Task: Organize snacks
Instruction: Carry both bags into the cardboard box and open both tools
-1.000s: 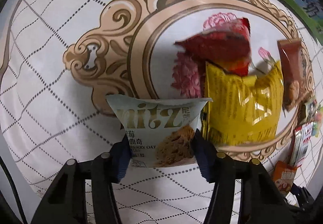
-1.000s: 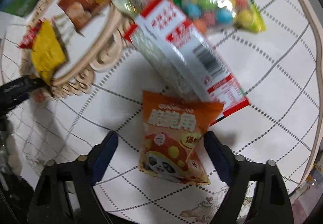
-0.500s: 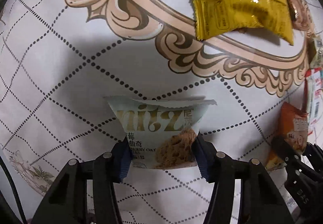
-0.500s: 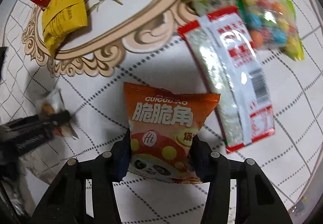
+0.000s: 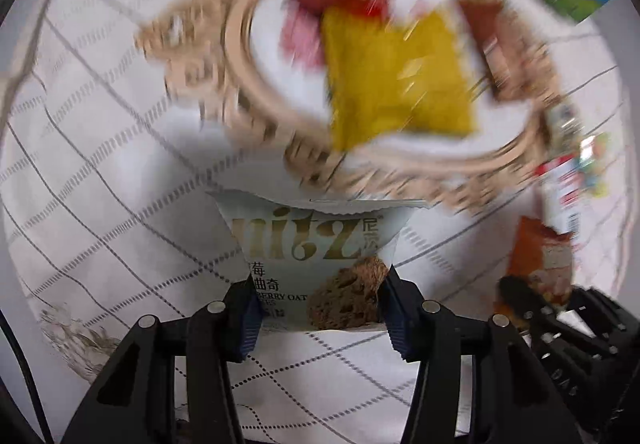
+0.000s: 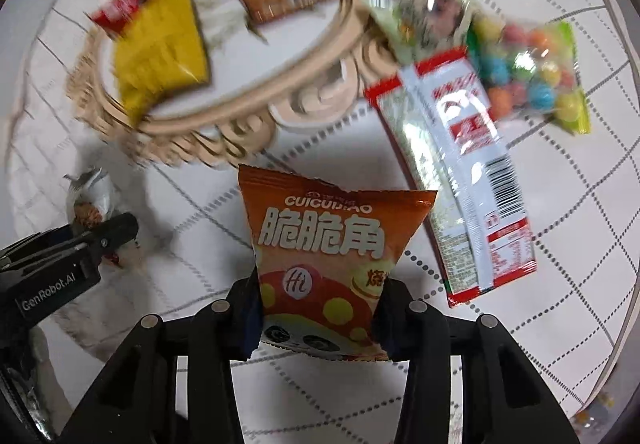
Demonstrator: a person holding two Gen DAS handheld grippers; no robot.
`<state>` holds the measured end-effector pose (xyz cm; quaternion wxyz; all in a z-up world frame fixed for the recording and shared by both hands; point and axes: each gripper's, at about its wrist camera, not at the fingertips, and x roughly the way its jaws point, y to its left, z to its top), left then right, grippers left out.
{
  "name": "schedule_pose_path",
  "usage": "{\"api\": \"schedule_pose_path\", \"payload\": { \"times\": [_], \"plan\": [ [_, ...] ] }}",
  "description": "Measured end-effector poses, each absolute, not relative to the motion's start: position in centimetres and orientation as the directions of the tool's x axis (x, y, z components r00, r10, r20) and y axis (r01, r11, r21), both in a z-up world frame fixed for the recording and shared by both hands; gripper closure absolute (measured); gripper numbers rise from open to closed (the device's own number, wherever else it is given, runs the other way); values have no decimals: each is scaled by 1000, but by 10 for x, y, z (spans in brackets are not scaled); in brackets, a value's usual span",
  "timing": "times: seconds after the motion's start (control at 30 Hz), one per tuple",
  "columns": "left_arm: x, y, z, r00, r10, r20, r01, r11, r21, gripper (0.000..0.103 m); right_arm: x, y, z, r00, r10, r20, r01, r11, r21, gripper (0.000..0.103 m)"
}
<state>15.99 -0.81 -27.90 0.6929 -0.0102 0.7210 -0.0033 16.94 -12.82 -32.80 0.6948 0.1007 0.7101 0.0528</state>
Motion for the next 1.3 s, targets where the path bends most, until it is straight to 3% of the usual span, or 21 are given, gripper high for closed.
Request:
{"api": "schedule_pose_path", "payload": {
  "times": [0.33, 0.47, 0.57, 0.9, 1.2, 1.3],
  "plan": [
    [276, -34, -118, 206, -192, -959, 91, 980, -177, 54, 254, -164, -147, 304, 351, -886, -10, 931, 366, 56],
    [338, -48, -84, 233, -205, -950, 110, 977, -184, 54, 313, -175, -97, 408, 311, -858, -49, 946, 320, 56],
    [387, -53, -87, 207, -206, -956, 91, 977, -191, 54, 355, -181, -86, 435, 279, -856, -53, 957, 285, 56],
    [489, -64, -175, -29, -190, -981, 64, 979, -191, 54, 475, -205, -160, 284, 257, -924, -10, 964, 265, 56],
    [500, -70, -237, -173, -150, -973, 66, 984, -163, 54, 501, -206, -230, 142, 246, -959, -6, 969, 248, 56],
    [497, -68, -246, -196, -167, -966, 52, 982, -180, 46, 504, -203, -245, 80, 252, -965, -12, 968, 251, 51]
  ]
}}
